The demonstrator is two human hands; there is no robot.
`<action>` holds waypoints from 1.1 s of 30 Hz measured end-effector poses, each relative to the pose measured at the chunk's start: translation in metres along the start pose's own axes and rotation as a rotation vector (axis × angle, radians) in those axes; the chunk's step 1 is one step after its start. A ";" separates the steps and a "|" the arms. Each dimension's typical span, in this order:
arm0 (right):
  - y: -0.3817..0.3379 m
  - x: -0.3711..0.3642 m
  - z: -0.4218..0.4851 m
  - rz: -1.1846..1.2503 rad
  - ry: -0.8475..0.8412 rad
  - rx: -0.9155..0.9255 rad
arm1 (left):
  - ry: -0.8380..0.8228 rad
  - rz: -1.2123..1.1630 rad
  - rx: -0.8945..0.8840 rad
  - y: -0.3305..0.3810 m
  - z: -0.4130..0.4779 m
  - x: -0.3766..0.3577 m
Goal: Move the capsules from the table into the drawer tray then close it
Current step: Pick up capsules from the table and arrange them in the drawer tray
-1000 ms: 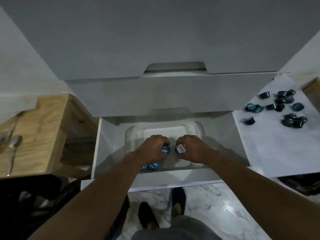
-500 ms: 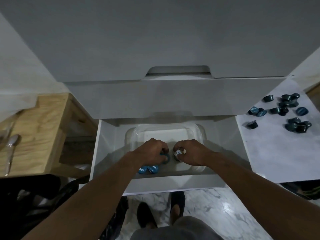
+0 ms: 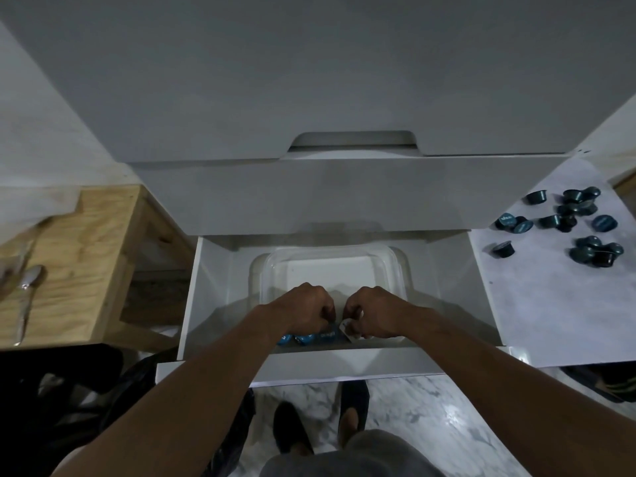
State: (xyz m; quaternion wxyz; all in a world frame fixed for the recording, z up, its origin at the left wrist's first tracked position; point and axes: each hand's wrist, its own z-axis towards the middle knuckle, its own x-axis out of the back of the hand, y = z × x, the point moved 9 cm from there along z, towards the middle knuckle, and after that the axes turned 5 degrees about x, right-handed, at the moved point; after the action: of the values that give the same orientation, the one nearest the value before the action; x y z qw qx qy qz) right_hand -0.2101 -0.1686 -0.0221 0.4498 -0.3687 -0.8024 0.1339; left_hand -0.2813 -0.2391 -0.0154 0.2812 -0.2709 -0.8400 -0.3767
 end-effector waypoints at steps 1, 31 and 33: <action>-0.001 0.000 0.000 -0.006 -0.003 0.006 | 0.001 0.003 0.003 0.000 0.000 0.000; -0.023 0.112 -0.145 -0.350 0.982 -0.055 | 0.977 0.529 -0.170 0.122 -0.098 0.085; -0.019 0.117 -0.178 -0.335 1.074 -0.076 | 1.046 0.546 -0.233 0.144 -0.110 0.091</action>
State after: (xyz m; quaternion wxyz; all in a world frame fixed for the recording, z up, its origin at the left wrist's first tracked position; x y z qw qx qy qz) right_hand -0.1109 -0.1190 0.1611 0.7967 -0.2685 -0.5124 -0.1749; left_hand -0.2185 -0.2214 0.1767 0.7124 -0.2845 -0.4435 -0.4635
